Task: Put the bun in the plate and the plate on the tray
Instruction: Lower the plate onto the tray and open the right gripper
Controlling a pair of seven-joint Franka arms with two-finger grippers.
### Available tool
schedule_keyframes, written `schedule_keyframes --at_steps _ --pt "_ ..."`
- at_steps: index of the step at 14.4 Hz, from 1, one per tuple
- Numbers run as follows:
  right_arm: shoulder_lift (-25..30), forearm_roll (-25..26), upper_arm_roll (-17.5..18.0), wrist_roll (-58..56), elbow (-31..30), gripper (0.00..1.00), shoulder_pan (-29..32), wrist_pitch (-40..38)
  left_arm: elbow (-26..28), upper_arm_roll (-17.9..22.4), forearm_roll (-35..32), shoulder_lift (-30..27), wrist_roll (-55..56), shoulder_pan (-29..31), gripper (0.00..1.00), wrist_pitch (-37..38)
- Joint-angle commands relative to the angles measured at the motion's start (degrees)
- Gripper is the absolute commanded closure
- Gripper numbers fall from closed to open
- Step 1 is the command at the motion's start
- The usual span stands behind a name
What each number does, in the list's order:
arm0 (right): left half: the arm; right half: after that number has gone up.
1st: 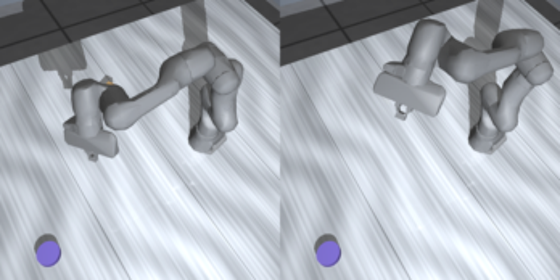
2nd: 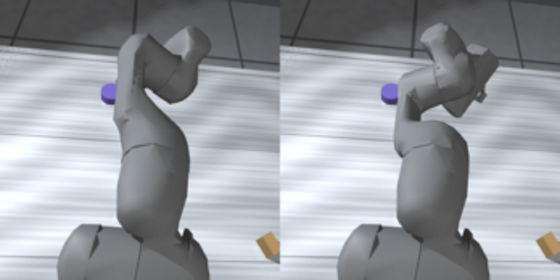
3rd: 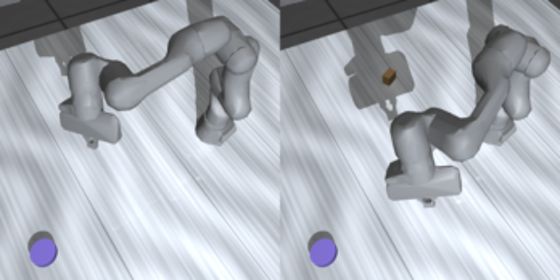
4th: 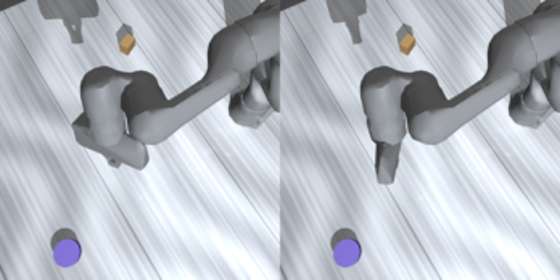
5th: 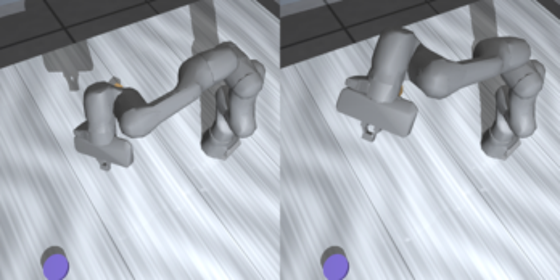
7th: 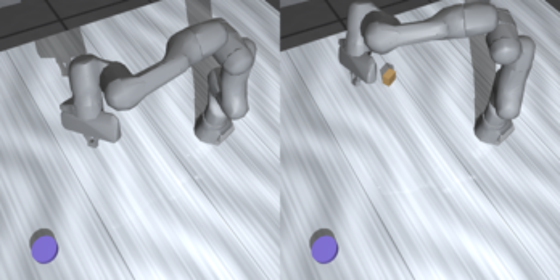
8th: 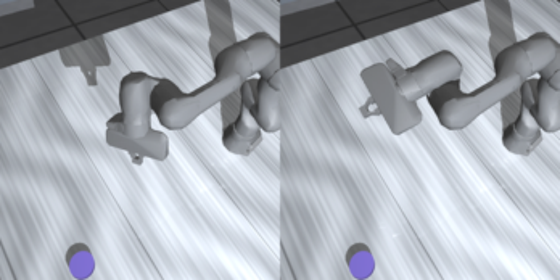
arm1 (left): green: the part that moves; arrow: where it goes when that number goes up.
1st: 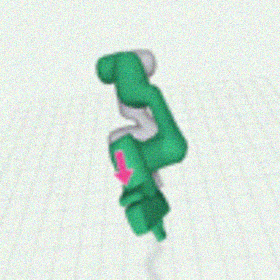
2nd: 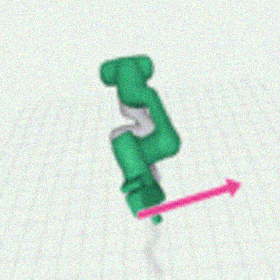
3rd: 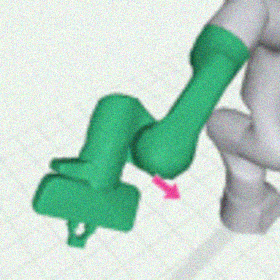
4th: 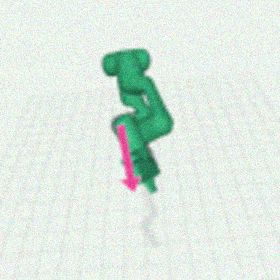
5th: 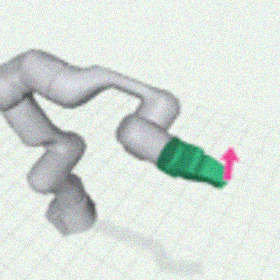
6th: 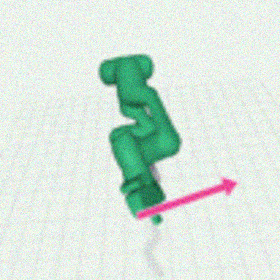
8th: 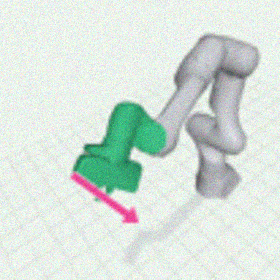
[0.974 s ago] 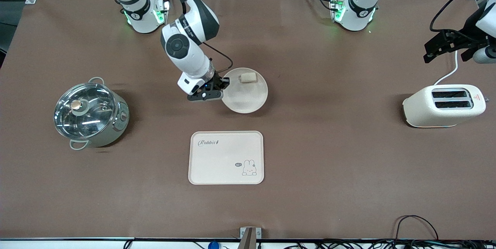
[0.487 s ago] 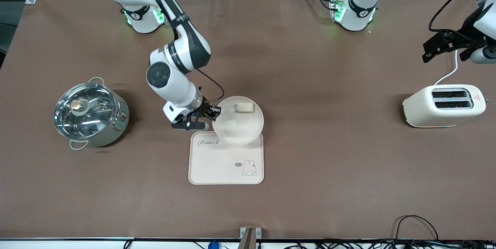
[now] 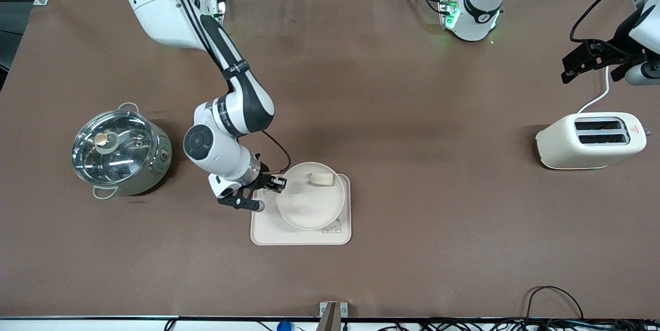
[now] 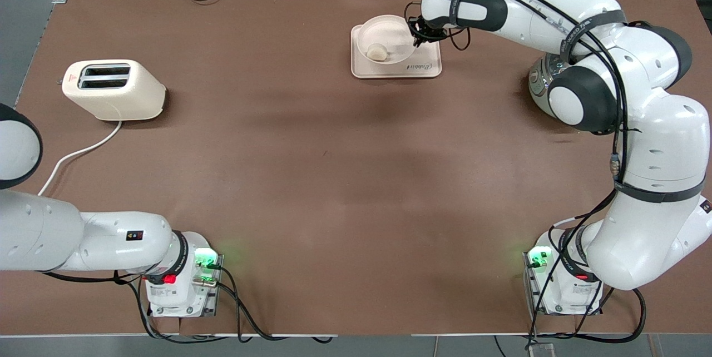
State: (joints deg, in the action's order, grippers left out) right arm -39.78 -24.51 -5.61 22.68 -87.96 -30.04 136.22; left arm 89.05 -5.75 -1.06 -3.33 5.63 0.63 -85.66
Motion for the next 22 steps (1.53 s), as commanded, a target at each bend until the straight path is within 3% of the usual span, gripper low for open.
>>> schedule_keyframes --at_steps 1,10,11,12,13,16,18,22 --pt "-3.97 -1.16 0.78 -0.53 4.28 1.0 1.38 -0.52 -0.37 -0.22 0.09 0.17 -0.27 -0.02 0.0 0.5" --pt "-8.2 -1.24 0.87 -2.02 6.75 0.98 2.26 0.36 -0.55 -0.05 -0.26 0.79 -0.27 0.16 0.0 0.15" --pt "-8.38 -1.24 0.87 -2.29 6.66 0.75 2.18 2.28 -0.55 -0.05 -0.26 0.79 -0.27 0.16 0.0 0.14" --pt "-8.73 -1.33 0.87 -2.29 6.66 0.33 2.18 2.9 -0.64 -0.05 -0.26 0.7 -0.27 0.33 0.0 0.14" --pt "-8.91 -1.42 0.87 -2.29 6.66 0.01 2.0 3.87 -0.9 -0.05 -0.26 0.7 -0.27 0.33 0.0 0.14" --pt "-8.65 -3.08 1.13 -2.11 6.75 0.0 2.26 3.88 -0.99 -0.05 -0.26 0.78 -0.18 0.16 0.0 0.14" --pt "-7.34 -7.2 1.13 -2.38 6.75 0.0 2.79 3.35 -0.9 -0.13 -0.26 0.79 -0.18 -0.02 0.0 0.14" --pt "-0.93 -7.57 0.96 -2.2 5.7 0.0 5.42 -8.13 -0.99 -0.48 -0.26 0.52 -0.27 0.16 0.0 0.58"
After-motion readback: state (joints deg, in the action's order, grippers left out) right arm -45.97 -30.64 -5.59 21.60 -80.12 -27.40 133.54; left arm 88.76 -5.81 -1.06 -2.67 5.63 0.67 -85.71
